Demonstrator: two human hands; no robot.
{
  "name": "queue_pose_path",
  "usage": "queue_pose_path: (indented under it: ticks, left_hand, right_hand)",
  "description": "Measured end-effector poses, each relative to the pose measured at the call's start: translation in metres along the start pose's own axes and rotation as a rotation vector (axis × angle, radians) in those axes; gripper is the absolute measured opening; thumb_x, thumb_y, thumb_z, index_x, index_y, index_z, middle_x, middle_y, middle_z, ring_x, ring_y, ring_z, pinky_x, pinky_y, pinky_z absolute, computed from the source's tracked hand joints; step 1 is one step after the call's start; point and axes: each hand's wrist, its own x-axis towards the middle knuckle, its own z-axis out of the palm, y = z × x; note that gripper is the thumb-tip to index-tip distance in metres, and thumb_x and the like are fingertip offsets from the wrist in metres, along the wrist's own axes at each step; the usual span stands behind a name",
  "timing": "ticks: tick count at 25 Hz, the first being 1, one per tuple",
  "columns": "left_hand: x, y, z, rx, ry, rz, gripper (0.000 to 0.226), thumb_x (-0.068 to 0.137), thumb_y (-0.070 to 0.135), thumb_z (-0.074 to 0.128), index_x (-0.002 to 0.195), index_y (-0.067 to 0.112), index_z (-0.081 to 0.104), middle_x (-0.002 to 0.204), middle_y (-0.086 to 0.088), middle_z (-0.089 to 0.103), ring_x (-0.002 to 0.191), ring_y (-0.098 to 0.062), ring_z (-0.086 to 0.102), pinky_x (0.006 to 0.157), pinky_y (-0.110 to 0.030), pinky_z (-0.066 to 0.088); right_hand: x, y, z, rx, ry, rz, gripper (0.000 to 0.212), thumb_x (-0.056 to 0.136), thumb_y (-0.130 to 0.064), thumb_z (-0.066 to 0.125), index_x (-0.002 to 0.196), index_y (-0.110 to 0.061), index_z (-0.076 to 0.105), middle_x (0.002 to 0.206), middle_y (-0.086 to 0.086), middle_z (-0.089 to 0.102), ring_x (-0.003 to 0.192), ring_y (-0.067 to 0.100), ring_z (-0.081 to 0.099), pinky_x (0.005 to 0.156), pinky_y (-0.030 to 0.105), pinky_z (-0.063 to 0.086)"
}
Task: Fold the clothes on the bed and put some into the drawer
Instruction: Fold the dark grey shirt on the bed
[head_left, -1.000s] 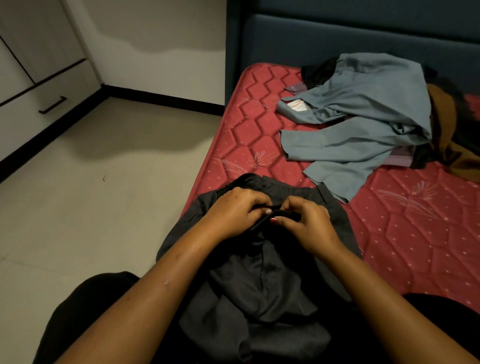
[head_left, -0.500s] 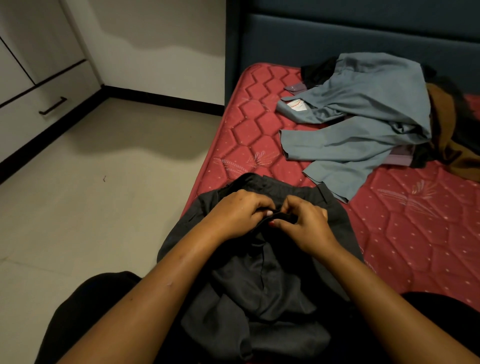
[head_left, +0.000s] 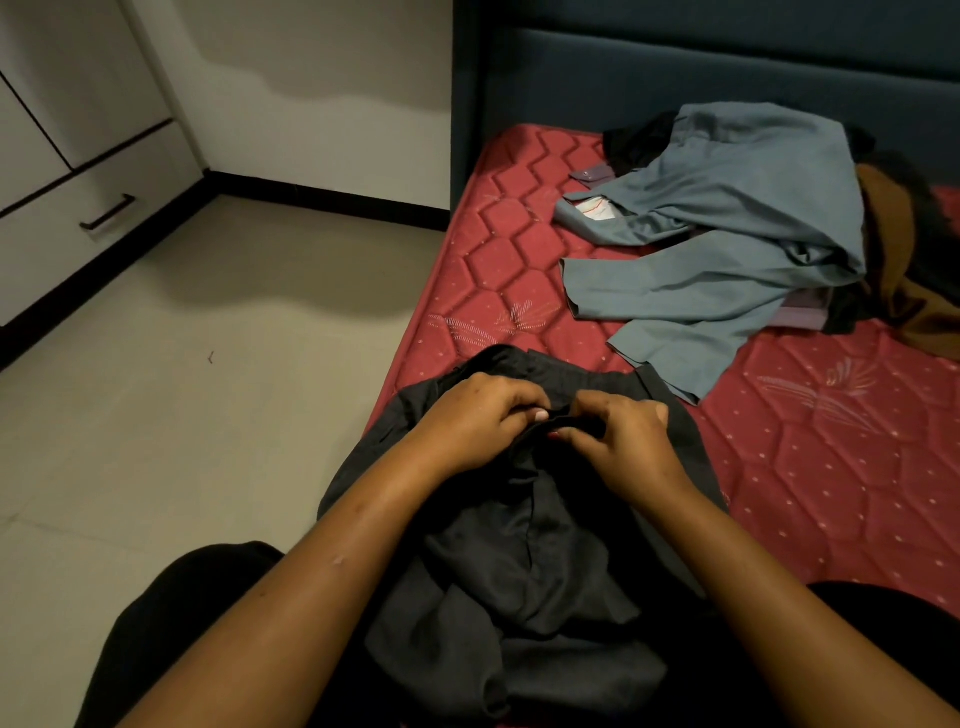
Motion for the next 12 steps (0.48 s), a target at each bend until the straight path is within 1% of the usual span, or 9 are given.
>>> queue_pose_path:
  ticks: [2,4,6,8,10,12]
  left_hand:
    - [0.001,-0.002,-0.001,-0.033,-0.003,-0.013,0.017,0.091,0.027,0.057,0.099,0.021,0.071,0.085,0.007,0.069,0.083,-0.014,0.064,0.078,-0.034,0.05]
    - [0.003,-0.005,-0.002,-0.05,-0.006,-0.023,0.021,0.088,0.033,0.053,0.097,0.025,0.07,0.088,0.009,0.07,0.085,-0.011,0.065,0.079,-0.036,0.051]
    - [0.002,-0.008,-0.004,-0.09,-0.034,-0.052,0.016,0.087,0.031,0.056,0.098,0.028,0.068,0.092,0.011,0.071,0.089,-0.008,0.066,0.083,-0.037,0.052]
    - [0.0,-0.012,-0.012,-0.135,-0.099,-0.116,0.016,0.088,0.024,0.065,0.103,0.025,0.068,0.097,0.008,0.072,0.094,-0.008,0.066,0.088,-0.034,0.052]
    - [-0.002,-0.016,-0.018,-0.092,-0.141,-0.135,0.018,0.086,0.019,0.069,0.104,0.02,0.07,0.094,0.004,0.072,0.091,-0.011,0.066,0.083,-0.029,0.049]
    - [-0.002,-0.015,-0.019,-0.093,-0.109,-0.136,0.013,0.087,0.017,0.067,0.099,0.019,0.071,0.089,0.002,0.071,0.088,-0.016,0.066,0.082,-0.034,0.05]
  right_hand:
    - [-0.001,-0.001,0.001,0.004,0.017,-0.008,0.022,0.08,-0.042,0.069,0.075,-0.022,0.061,0.071,-0.006,0.064,0.08,0.014,0.061,0.076,0.034,0.024]
    - [0.0,-0.003,-0.001,0.071,0.036,0.016,0.016,0.081,-0.038,0.072,0.079,-0.025,0.063,0.074,-0.01,0.065,0.081,0.011,0.062,0.083,0.036,0.03]
    - [0.0,-0.004,-0.004,0.092,0.042,0.054,0.016,0.081,-0.035,0.073,0.083,-0.03,0.057,0.074,-0.014,0.062,0.08,0.009,0.061,0.079,0.032,0.026]
    - [0.001,0.0,-0.008,0.039,0.058,0.073,0.017,0.083,-0.036,0.071,0.086,-0.034,0.055,0.077,-0.017,0.06,0.084,0.009,0.06,0.073,0.029,0.017]
    - [0.002,0.006,-0.013,-0.057,0.096,0.065,0.014,0.083,-0.035,0.07,0.091,-0.035,0.059,0.084,-0.018,0.059,0.092,0.011,0.058,0.072,0.029,0.014]
    - [0.002,0.006,-0.014,-0.125,0.097,0.0,0.02,0.08,-0.033,0.072,0.097,-0.038,0.062,0.095,-0.019,0.053,0.1,0.012,0.051,0.075,0.029,0.015]
